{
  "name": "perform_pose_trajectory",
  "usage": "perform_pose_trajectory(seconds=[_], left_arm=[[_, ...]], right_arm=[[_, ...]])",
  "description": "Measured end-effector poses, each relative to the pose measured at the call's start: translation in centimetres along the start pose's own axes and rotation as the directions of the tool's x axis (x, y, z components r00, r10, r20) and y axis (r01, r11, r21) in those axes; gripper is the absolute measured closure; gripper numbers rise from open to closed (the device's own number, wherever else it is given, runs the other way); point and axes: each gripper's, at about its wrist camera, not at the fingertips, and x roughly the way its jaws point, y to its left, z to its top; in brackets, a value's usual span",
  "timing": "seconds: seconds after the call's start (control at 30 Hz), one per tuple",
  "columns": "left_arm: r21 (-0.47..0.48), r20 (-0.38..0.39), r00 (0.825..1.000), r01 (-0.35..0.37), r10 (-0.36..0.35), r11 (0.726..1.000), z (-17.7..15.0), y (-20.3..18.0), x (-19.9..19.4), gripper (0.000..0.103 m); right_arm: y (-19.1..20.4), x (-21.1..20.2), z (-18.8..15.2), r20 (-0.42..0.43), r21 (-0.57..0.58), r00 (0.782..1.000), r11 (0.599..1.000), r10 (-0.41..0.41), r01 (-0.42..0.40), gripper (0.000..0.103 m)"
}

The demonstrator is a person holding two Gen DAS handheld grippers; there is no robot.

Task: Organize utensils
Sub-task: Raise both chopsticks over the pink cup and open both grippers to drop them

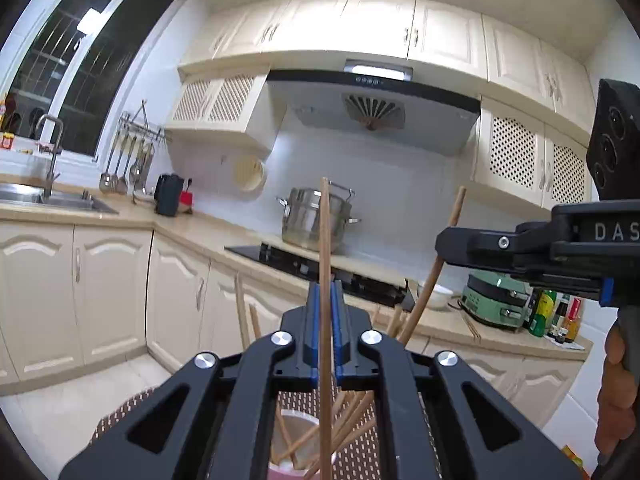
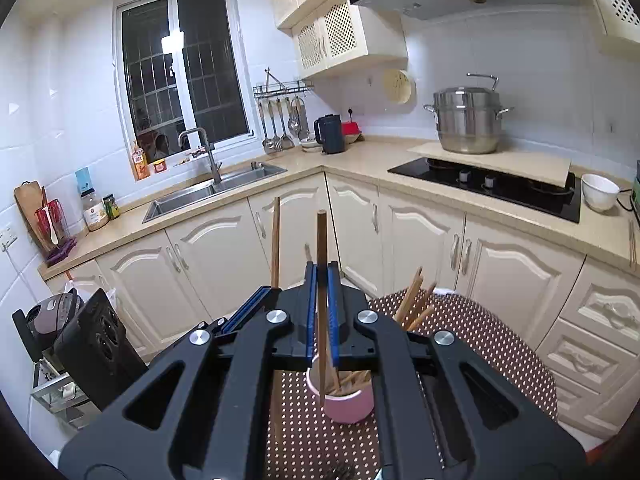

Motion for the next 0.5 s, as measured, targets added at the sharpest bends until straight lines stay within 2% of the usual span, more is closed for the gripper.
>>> perform_pose_trajectory(seconds=[0.27, 0.37, 0.5], left_arm=[[0.025, 0.112, 0.994, -0.012, 0.009, 1.000, 1.2, -0.5, 1.6, 0.097], [0.039, 0.139, 0.990, -0.005, -0.001, 0.999, 0.8, -0.7, 2.3, 0.097], [0.042, 0.134, 0.991, -0.006, 0.001, 0.999, -0.2, -0.5, 3.3, 0.097]], right_arm=[[-1.2, 0.2, 2.7, 0.060, 0.007, 0.998, 1.000, 0.001, -0.001, 0.097], [-1.5, 0.9, 2.7, 0.049, 0.001, 0.999, 1.000, 0.002, -0.002, 0.097], [-2.2, 2.6, 1.4, 0.005, 0.009, 1.000, 1.000, 0.007, -0.007, 0.097]])
